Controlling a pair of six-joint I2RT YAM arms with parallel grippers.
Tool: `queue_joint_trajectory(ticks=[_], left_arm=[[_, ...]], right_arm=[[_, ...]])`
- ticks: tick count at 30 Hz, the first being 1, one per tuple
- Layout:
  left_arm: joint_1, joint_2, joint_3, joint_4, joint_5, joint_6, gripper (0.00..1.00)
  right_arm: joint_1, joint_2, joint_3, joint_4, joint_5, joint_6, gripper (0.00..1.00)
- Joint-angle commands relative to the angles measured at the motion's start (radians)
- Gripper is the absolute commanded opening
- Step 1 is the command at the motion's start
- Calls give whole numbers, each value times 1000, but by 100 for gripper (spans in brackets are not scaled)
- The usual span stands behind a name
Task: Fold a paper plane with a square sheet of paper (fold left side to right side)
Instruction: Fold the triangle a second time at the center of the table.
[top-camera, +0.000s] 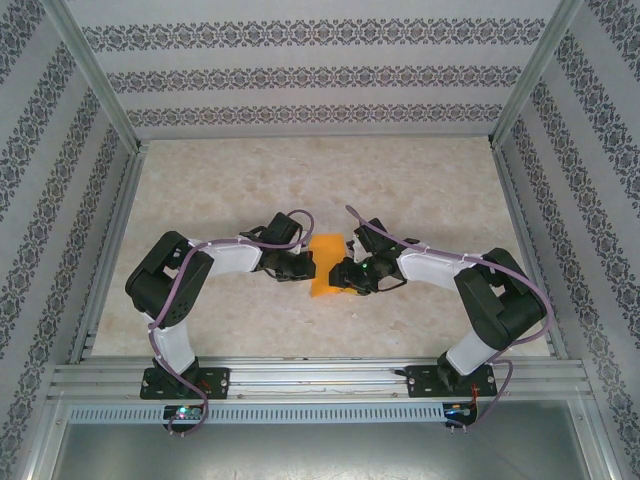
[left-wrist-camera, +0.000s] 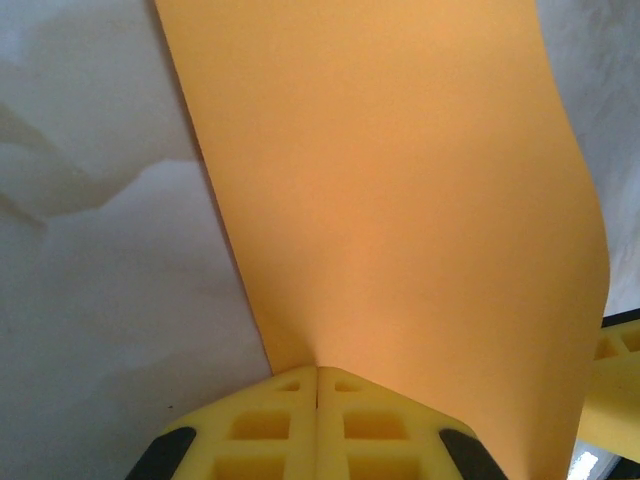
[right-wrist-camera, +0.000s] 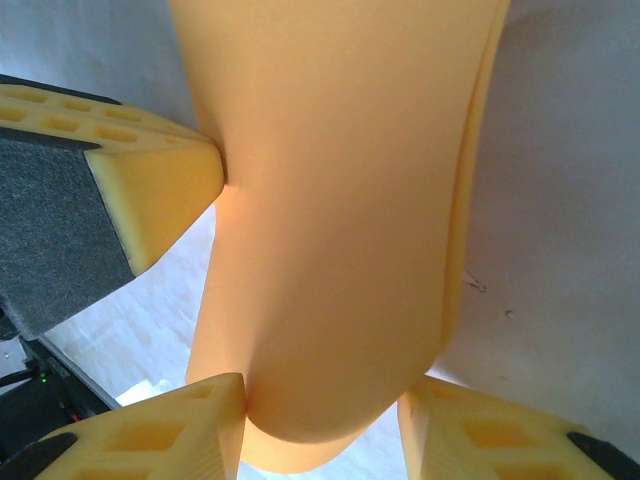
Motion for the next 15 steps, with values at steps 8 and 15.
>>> queue_joint_trajectory(ticks=[8, 15], left_arm=[[-8, 37, -8, -32, -35, 10, 0], [-8, 37, -7, -34, -36, 11, 0]], right_arm=[[-16, -50, -2, -49, -19, -30, 44], [-17, -65, -8, -54, -20, -32, 44]])
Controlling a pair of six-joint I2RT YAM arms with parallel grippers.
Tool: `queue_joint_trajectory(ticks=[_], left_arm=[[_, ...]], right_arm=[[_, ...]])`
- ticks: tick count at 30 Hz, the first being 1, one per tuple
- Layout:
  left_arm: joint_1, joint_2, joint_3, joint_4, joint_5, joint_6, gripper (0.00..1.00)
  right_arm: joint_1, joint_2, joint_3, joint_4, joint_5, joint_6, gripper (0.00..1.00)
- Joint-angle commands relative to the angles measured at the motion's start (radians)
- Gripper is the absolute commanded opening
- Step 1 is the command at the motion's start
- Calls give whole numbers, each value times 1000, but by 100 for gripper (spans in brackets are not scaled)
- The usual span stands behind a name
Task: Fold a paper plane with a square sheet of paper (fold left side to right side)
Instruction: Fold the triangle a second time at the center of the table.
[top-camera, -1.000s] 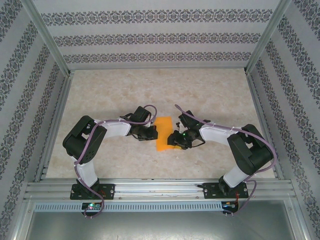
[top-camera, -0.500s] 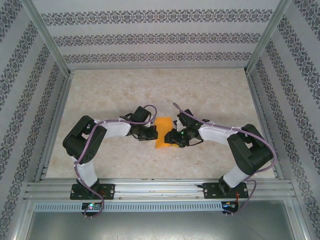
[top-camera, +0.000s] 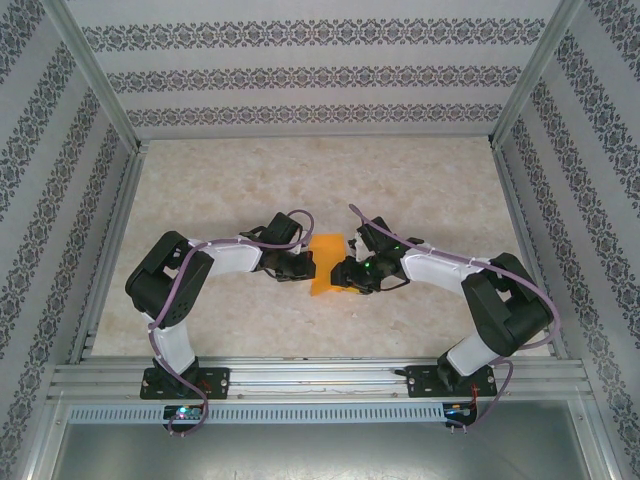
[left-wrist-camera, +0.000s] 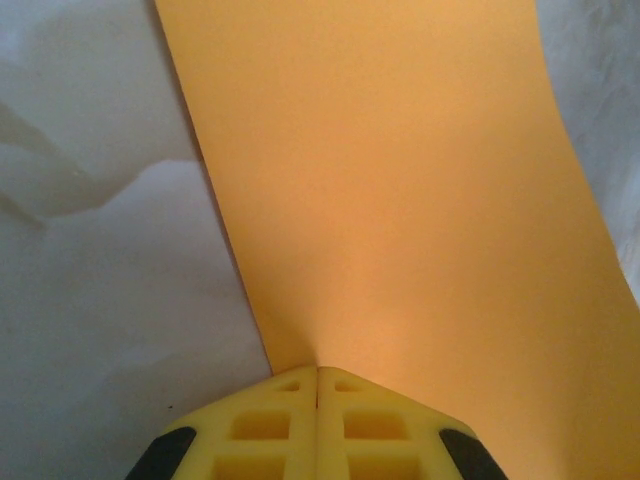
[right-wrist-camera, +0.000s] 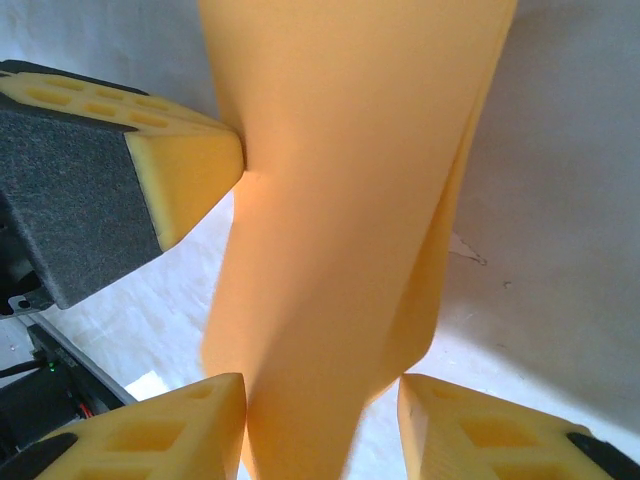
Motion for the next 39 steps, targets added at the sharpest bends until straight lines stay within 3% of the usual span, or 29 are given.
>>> queue_joint_trajectory(ticks=[1, 24, 39], left_arm=[[-8, 37, -6, -34, -37, 11, 0], [-8, 49, -2, -34, -37, 12, 0], [-8, 49, 7, -40, -33, 17, 0]], right_arm=[[-12, -23, -8, -23, -16, -18, 44], [-29, -21, 2, -106, -25, -55, 47], [-51, 36, -17, 34, -56, -13, 47]])
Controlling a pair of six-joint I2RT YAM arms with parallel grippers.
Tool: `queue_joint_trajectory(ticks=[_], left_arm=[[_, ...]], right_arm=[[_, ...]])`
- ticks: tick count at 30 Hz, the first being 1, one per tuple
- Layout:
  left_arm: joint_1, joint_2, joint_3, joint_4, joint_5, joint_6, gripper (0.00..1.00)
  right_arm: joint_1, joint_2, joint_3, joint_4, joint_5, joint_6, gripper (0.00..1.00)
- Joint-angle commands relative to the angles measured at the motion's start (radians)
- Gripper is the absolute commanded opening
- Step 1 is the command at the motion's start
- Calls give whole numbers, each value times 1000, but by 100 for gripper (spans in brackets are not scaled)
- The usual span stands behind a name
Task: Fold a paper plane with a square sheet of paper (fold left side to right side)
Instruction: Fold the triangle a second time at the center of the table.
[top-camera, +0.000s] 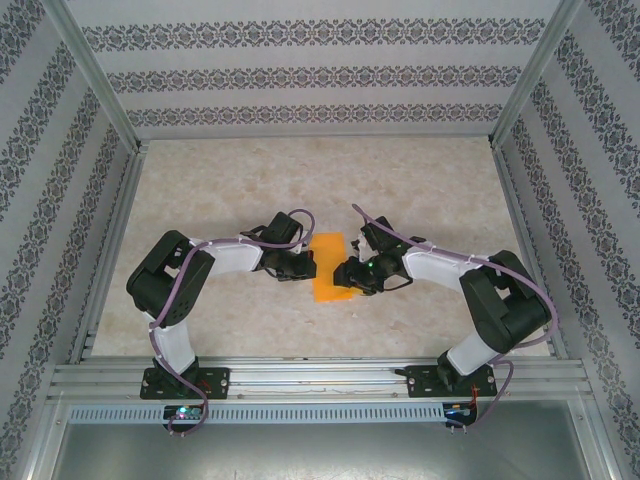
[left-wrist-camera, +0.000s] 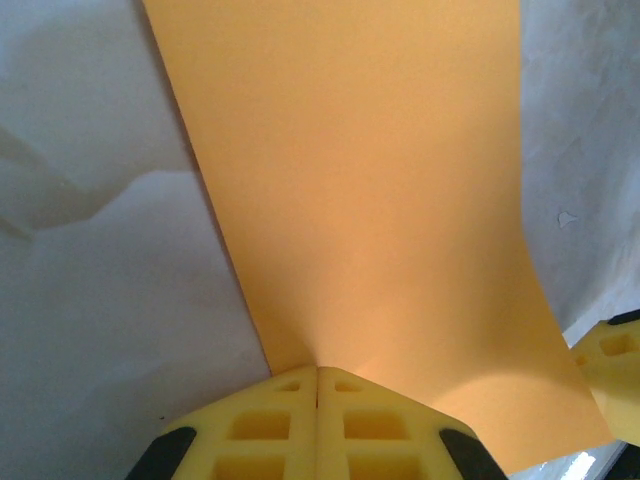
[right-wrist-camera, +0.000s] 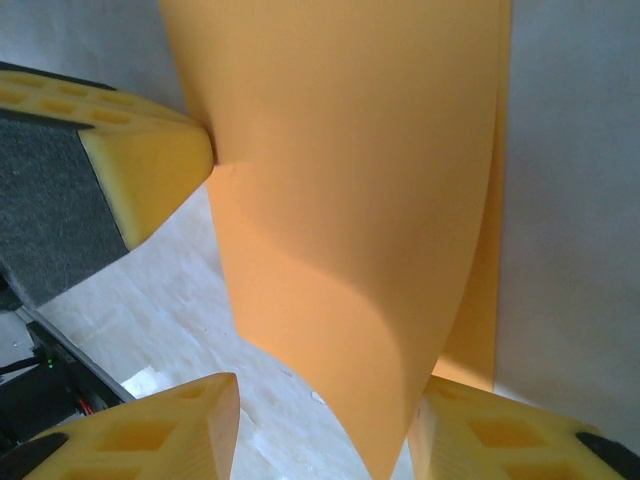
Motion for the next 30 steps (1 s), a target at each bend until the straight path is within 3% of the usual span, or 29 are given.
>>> queue_joint_trajectory(ticks=[1, 15, 30], left_arm=[[-9, 41, -2, -41, -38, 17, 0], [-8, 40, 0, -43, -37, 32, 0], [-8, 33, 5, -45, -40, 41, 0]], right_arm=[[-18, 18, -14, 51, -28, 13, 47], [-97, 108, 41, 141, -78, -32, 46], [-165, 243, 168, 119, -129, -140, 35]])
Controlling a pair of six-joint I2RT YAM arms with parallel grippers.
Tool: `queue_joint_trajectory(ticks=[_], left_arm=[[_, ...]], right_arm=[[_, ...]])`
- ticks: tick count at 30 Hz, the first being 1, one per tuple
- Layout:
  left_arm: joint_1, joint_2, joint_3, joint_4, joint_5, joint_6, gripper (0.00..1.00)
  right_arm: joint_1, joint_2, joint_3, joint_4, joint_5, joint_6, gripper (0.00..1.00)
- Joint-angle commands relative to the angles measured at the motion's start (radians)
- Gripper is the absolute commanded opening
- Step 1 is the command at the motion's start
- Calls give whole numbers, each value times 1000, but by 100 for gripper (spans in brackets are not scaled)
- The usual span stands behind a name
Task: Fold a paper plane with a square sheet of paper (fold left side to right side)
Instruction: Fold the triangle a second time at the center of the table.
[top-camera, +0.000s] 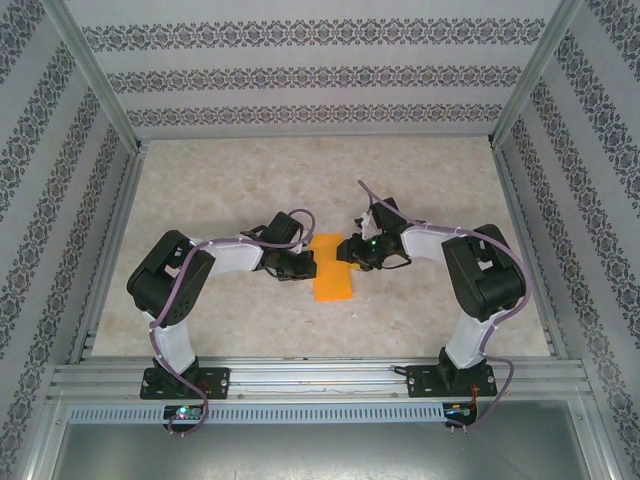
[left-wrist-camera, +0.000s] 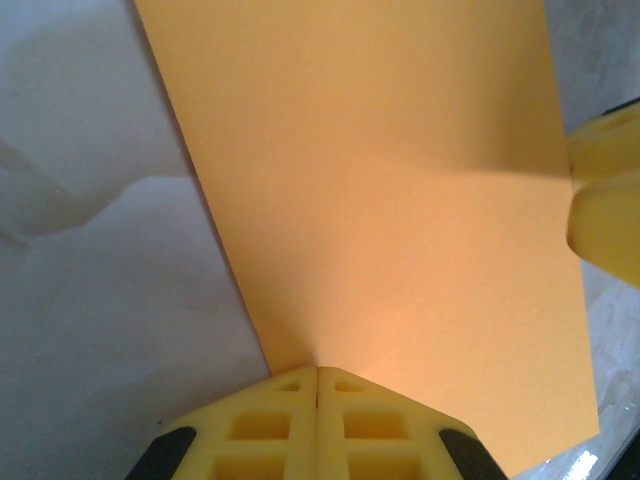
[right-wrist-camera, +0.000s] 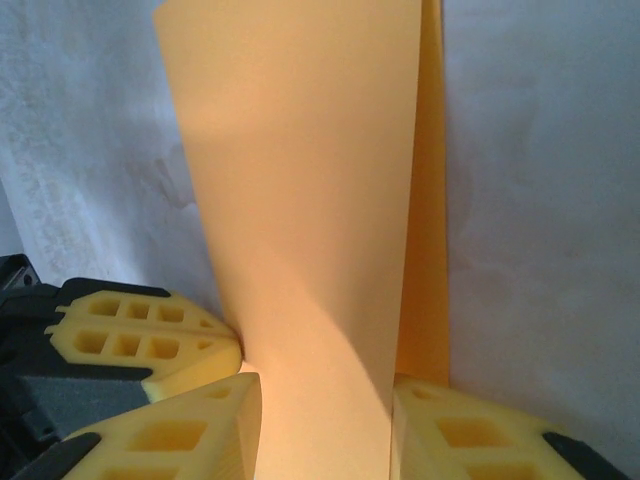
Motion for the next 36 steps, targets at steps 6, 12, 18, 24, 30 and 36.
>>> queue_joint_trajectory(ticks=[6, 12, 18, 24, 30, 36], left_arm=[[-7, 14, 20, -59, -50, 43, 4], [-2, -28, 67, -109, -76, 75, 13], [-9, -170, 48, -110, -135, 136, 37], [-98, -331, -21, -124, -226, 273, 51], [-288, -362, -35, -167, -366, 386, 60], [-446, -266, 33, -220, -562, 423, 70]], right_arm=[[-25, 38, 34, -22, -34, -67, 22], [-27, 11, 27, -25, -54, -62, 4], [-27, -35, 7, -42, -64, -4, 0], [-25, -66, -6, -55, -76, 85, 0], [-21, -64, 2, -85, -76, 91, 0], [-19, -60, 3, -85, -63, 95, 0]])
